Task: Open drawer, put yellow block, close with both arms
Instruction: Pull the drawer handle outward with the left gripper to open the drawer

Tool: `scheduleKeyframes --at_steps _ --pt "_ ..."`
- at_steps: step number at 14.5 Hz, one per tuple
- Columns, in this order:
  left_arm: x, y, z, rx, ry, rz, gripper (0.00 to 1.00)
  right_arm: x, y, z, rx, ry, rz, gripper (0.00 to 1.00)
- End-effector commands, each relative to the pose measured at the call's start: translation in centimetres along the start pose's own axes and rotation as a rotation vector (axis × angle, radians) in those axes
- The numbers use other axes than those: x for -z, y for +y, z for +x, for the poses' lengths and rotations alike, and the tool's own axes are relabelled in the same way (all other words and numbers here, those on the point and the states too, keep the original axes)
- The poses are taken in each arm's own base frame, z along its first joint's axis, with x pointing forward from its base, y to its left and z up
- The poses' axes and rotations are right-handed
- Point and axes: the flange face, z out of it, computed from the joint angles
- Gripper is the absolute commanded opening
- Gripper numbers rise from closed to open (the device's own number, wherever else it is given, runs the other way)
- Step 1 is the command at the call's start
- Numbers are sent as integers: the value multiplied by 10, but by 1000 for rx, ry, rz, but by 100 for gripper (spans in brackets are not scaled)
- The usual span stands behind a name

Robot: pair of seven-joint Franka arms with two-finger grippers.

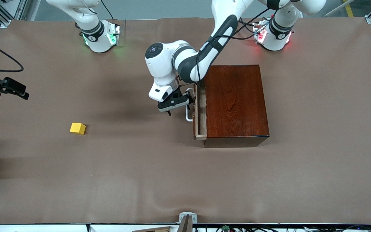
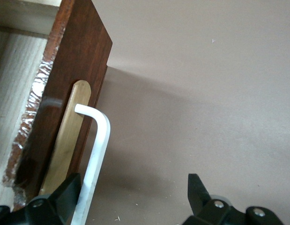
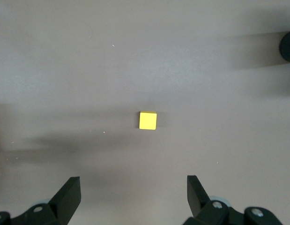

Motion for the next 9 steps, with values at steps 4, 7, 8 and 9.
scheduleKeyframes --at_steps 4,7,8,9 --pt "23 63 -88 -138 -74 -242 100 -27 8 18 -16 -13 0 100" --pt "29 63 -86 -150 -70 -246 100 -36 4 23 -8 -21 0 100" --pt "31 62 -85 -157 -70 -240 100 -40 4 25 -8 -22 0 100" --pt "31 61 -84 -159 -71 -235 100 -44 5 27 -10 -28 0 100"
